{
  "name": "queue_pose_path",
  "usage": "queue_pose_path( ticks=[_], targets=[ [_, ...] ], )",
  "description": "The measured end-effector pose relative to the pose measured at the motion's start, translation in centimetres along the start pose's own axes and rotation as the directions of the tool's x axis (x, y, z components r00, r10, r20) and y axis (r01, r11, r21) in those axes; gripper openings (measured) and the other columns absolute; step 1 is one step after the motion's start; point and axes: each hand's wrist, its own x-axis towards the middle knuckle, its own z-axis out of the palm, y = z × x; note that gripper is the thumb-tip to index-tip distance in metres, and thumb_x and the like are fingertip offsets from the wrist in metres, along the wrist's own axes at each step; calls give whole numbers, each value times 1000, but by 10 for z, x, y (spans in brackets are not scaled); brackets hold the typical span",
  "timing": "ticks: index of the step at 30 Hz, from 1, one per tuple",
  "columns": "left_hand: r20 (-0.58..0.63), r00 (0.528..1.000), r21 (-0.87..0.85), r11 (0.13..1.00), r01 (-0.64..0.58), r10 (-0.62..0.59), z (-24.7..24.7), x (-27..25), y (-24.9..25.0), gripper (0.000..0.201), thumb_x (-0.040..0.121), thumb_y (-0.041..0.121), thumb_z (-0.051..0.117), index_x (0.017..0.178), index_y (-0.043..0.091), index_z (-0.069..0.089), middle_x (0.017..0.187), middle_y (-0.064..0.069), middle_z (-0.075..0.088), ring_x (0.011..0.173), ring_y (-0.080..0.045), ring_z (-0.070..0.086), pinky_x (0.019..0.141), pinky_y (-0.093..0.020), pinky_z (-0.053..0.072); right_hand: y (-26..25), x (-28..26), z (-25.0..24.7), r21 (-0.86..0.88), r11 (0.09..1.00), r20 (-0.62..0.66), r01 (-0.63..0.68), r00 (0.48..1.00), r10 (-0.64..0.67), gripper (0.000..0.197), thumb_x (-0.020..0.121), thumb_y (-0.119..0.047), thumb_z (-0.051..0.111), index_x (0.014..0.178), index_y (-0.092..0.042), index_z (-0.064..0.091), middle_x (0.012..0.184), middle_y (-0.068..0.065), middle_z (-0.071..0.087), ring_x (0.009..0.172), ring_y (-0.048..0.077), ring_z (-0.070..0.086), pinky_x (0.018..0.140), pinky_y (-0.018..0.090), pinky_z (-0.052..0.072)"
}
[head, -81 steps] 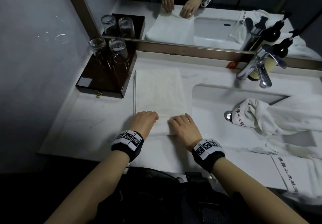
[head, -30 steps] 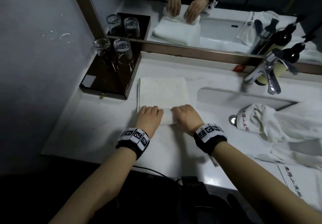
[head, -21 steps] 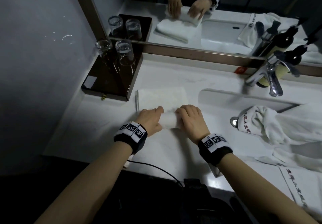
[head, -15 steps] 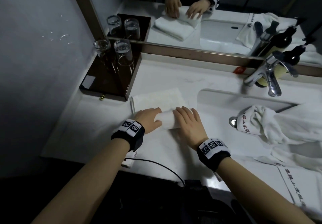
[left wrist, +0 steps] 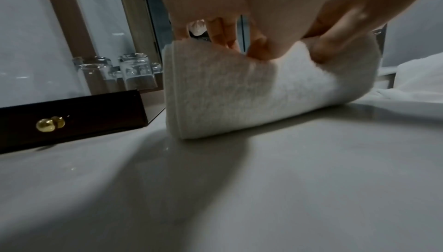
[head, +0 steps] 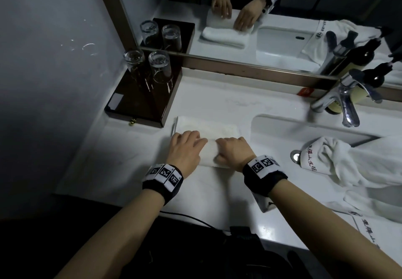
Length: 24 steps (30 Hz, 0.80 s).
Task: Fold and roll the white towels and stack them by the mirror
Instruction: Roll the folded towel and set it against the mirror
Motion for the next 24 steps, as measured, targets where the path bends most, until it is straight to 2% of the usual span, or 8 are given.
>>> queue_pose_path(
  ticks=[5, 8, 10, 12, 13, 17, 21, 24],
  targets=[
    [222, 974, 117, 993, 25, -51, 2, -4, 0, 73, 69, 12, 58, 138, 20, 37, 135, -7, 43, 120, -31, 42, 107, -44, 25, 1, 13, -10, 37, 998, 137, -55, 989, 49, 28, 81, -32, 52, 98, -9, 55, 95, 11, 66, 86, 33, 60, 66, 32, 37],
    [287, 955, 179, 984, 28, -79, 4, 5, 4, 74, 76, 11, 57, 142, 19, 24, 139, -7, 35, 125, -30, 35, 111, -46, 18, -3, 9, -8, 16, 999, 18, -50, 999, 50, 30, 79, -26, 52, 104, -10, 57, 103, 8, 63, 97, 30, 58, 75, 34, 37],
    [296, 953, 193, 981, 11, -69, 4, 10, 4, 68, 79, 12, 54, 140, 16, 24, 134, -8, 40, 122, -31, 38, 110, -46, 19, -7, -2, -2, -16, 1000, -184, 12, 983, -15, 33, 77, -17, 57, 109, -10, 61, 104, 8, 62, 99, 30, 58, 83, 37, 41],
    [310, 948, 185, 983, 11, -69, 2, 14, 3, 63, 79, 12, 52, 137, 13, 28, 128, -8, 46, 118, -30, 42, 109, -45, 21, -10, -12, 5, -75, 994, -400, 80, 910, -104, 29, 76, -11, 59, 105, -8, 64, 99, 10, 64, 92, 30, 62, 86, 40, 46],
    [319, 945, 175, 984, 16, -72, 1, 16, 2, 60, 79, 13, 52, 135, 12, 31, 125, -7, 48, 117, -29, 43, 109, -44, 21, -12, -17, 8, -98, 991, -427, 89, 896, -122, 30, 77, -14, 58, 106, -8, 64, 101, 10, 65, 93, 31, 63, 89, 43, 47],
    [332, 940, 130, 991, 41, -82, -2, 26, -2, 53, 75, 14, 53, 126, 13, 39, 117, -3, 56, 114, -25, 48, 107, -40, 23, -17, -32, 17, -183, 982, -265, 43, 960, -92, 67, 64, -30, 74, 123, -3, 58, 122, 13, 62, 114, 32, 58, 100, 59, 40],
    [346, 937, 91, 996, 25, -55, -4, 30, -5, 46, 74, 16, 54, 118, 12, 42, 108, -2, 61, 108, -24, 52, 106, -39, 23, -17, -29, 16, -242, 970, -336, 27, 935, -110, 46, 72, -11, 63, 117, -2, 63, 115, 13, 67, 107, 29, 64, 93, 56, 47],
    [296, 954, 62, 998, 32, -49, -5, 27, -6, 49, 76, 18, 52, 124, 14, 42, 115, -1, 58, 115, -22, 49, 109, -41, 18, -11, -16, 10, -146, 987, -297, 60, 949, -102, 47, 68, -7, 70, 114, 0, 63, 111, 15, 67, 102, 31, 65, 96, 56, 43]
  ],
)
